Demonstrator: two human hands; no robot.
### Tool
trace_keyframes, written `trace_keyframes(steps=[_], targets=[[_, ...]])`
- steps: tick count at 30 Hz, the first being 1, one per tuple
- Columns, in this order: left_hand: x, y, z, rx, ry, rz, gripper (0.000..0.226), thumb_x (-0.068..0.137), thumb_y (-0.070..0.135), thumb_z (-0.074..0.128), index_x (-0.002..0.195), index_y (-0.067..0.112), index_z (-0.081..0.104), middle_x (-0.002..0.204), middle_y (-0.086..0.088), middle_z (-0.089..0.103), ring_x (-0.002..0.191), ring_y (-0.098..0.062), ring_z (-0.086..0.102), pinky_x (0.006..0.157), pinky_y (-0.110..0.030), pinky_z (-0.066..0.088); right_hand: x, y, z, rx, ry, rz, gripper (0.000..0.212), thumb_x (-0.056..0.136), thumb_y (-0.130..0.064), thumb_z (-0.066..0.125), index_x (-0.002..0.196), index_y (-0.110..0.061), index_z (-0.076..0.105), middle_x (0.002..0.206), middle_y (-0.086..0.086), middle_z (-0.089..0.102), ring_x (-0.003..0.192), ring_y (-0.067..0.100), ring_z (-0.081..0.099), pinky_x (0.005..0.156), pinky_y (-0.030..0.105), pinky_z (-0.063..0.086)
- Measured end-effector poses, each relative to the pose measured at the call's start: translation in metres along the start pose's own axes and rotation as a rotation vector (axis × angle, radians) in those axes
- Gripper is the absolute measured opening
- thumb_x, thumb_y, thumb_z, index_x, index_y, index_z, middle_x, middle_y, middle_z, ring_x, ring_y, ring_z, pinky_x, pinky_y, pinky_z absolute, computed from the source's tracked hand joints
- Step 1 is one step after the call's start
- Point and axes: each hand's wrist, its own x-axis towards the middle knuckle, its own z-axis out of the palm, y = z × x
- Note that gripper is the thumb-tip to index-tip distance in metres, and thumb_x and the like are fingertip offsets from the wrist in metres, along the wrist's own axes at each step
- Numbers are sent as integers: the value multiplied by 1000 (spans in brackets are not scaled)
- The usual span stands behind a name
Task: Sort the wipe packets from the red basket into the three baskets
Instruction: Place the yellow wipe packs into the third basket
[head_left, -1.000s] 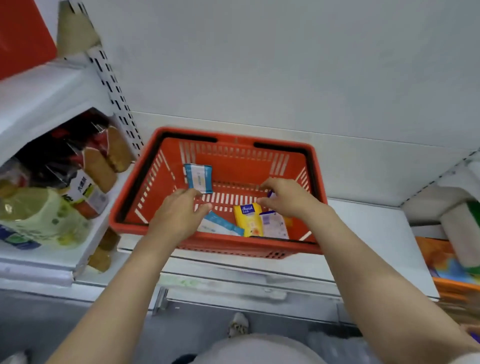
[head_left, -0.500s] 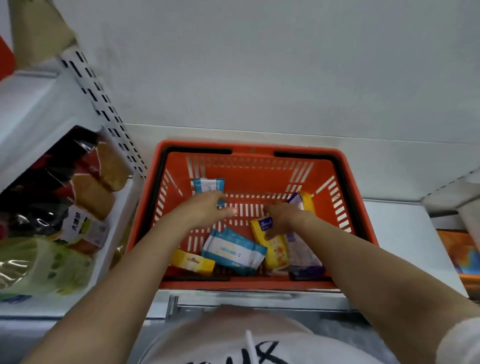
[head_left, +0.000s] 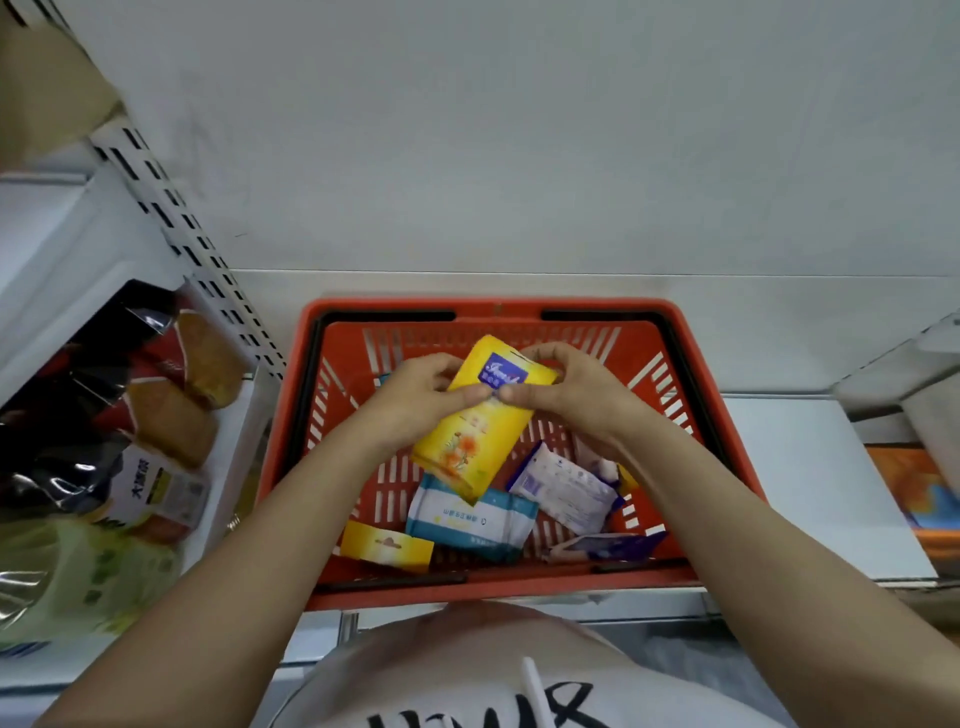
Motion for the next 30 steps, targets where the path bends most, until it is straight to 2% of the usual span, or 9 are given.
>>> trace_keyframes(steps=[3, 6, 8, 11, 14, 17, 23, 27, 30], targets=[[-6, 6, -2, -177, 94, 5, 22, 86, 25, 73, 103, 12, 65, 99, -10, 74, 81, -18, 74, 67, -31, 59, -14, -3, 11, 177, -131, 115, 44, 80, -10, 78, 120, -3, 60, 117, 13, 71, 106, 26, 69, 95, 39, 55], [-17, 4, -13, -96, 107, -38, 27, 84, 28, 75, 104, 13, 64, 98, -5, 75, 88, -20, 73, 75, -34, 58, -22, 1, 15, 93, -214, 180, 27, 85, -17, 75, 107, -4, 67, 103, 10, 75, 95, 25, 72, 89, 37, 57], [-30, -2, -28, 164, -4, -127, 32, 81, 33, 78, 106, 16, 65, 99, 0, 73, 92, -16, 70, 82, -35, 56, -19, 3, 13, 112, -131, 165, 18, 86, -19, 74, 96, -7, 67, 95, 11, 74, 87, 28, 69, 87, 43, 55], [-46, -12, -41, 693, -319, -253, 33, 75, 46, 81, 99, 25, 70, 97, 10, 69, 95, -10, 65, 91, -35, 54, -11, 5, 7, 144, 0, 214, 16, 84, -20, 76, 90, -6, 71, 96, 17, 74, 93, 36, 70, 92, 57, 53], [-51, -19, -32, 792, -551, -367, 25, 75, 43, 83, 93, 32, 70, 97, 16, 67, 101, -11, 62, 98, -38, 51, -8, 8, 10, 53, -15, 278, 15, 86, -17, 73, 95, -6, 70, 96, 15, 73, 91, 31, 71, 92, 53, 55], [-50, -25, -25, 890, -586, -381, 20, 77, 36, 82, 85, 35, 63, 91, 17, 60, 99, -13, 58, 91, -33, 50, -7, 8, 15, -2, -74, 300, 10, 93, -15, 66, 97, -5, 67, 96, 15, 73, 90, 29, 70, 91, 49, 56], [-51, -30, -29, 774, -454, -229, 17, 84, 21, 77, 76, 26, 63, 80, 10, 62, 85, -14, 59, 79, -36, 50, -5, 4, 19, 60, -67, 298, 20, 98, -15, 58, 112, -1, 63, 98, 17, 73, 88, 30, 71, 83, 46, 57], [-53, -21, -40, 324, -28, -47, 12, 96, 18, 63, 86, 21, 56, 89, 2, 64, 84, -16, 61, 70, -33, 49, -7, 0, 9, 190, 20, 146, 35, 102, -15, 51, 133, -32, 53, 105, 6, 71, 79, 20, 69, 67, 38, 60], [-52, -7, -39, 67, 268, 71, 13, 100, 19, 55, 88, 20, 49, 81, 6, 62, 74, -13, 58, 63, -33, 49, -9, -4, 2, 190, 99, 2, 38, 104, -17, 46, 129, -43, 60, 111, -2, 70, 74, 11, 68, 62, 32, 57]])
